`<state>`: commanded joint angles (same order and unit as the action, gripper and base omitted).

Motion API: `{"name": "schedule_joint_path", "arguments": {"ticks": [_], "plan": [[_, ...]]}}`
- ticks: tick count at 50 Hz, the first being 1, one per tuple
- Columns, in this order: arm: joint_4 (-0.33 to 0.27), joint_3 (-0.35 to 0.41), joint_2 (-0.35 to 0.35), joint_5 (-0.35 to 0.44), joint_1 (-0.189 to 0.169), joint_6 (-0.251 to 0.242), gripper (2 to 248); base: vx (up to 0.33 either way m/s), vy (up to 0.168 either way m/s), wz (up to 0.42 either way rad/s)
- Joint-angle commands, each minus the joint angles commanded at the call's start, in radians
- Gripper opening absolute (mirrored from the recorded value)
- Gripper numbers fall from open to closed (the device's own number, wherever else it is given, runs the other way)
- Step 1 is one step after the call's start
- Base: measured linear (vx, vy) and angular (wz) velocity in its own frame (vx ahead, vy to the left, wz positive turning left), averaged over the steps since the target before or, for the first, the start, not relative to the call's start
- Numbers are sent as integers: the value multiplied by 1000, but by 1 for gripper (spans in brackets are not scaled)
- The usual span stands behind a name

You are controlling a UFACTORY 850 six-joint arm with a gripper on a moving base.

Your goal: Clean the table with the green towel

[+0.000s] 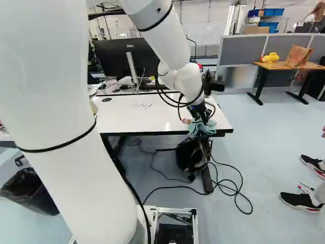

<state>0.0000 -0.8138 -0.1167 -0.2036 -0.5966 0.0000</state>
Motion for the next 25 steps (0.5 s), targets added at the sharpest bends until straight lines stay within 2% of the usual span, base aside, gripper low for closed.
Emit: {"name": "schedule_joint_path", "arguments": {"ticks": [25], "plan": [[0, -12, -25, 0, 3, 0, 53, 0, 0, 0]]}}
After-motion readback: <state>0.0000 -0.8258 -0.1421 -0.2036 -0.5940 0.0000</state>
